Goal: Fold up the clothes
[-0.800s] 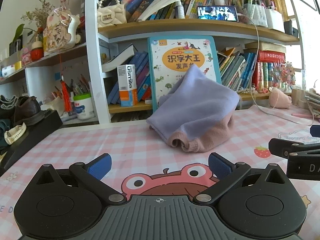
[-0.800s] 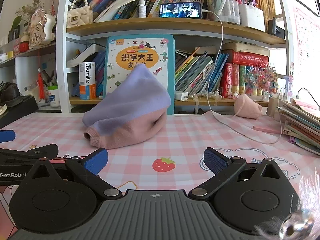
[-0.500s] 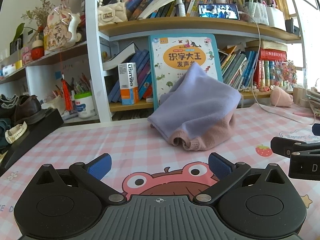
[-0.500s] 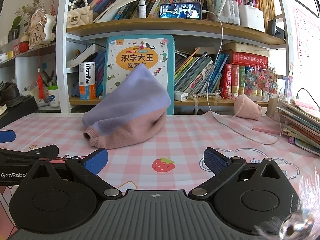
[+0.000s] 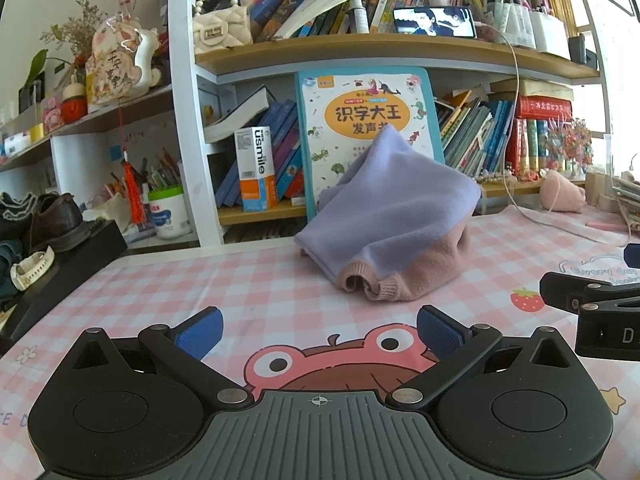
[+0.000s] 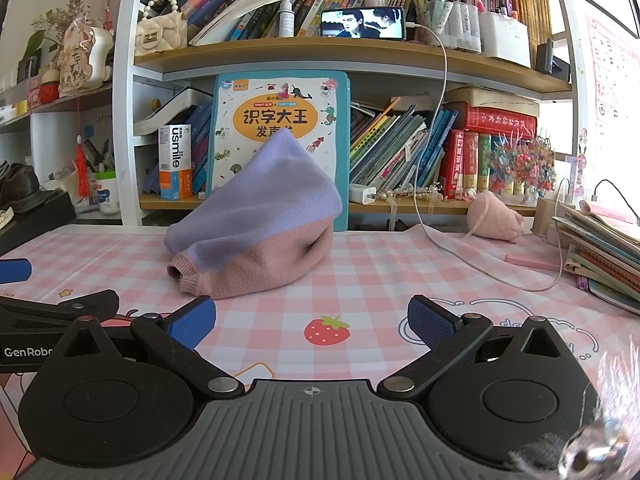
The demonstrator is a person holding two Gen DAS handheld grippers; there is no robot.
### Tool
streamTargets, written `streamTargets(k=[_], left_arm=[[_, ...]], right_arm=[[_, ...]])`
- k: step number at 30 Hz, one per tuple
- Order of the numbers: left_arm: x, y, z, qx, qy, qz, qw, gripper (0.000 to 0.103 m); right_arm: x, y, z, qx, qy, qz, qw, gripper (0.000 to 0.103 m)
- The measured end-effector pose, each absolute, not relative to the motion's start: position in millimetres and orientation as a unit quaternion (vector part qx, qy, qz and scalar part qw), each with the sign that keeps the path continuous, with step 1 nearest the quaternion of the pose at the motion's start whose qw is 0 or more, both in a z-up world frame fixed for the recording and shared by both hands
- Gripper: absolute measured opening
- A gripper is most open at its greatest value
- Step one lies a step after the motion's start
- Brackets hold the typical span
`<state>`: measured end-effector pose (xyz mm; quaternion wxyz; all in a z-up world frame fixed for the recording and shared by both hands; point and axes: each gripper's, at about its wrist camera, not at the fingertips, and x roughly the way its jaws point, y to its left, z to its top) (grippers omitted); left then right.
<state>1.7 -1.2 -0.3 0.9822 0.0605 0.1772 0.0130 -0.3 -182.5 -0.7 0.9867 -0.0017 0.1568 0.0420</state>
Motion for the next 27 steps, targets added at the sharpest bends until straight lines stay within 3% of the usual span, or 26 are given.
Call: streamTargets(k=[27], left_arm=[[-1.7,-5.8,0.7,0.076,0.167,0.015,0.983,0.103]], right_arm=[[-0.6,-181.8,-0.2,-0.002,0.155,0.042,0.987,0.103]])
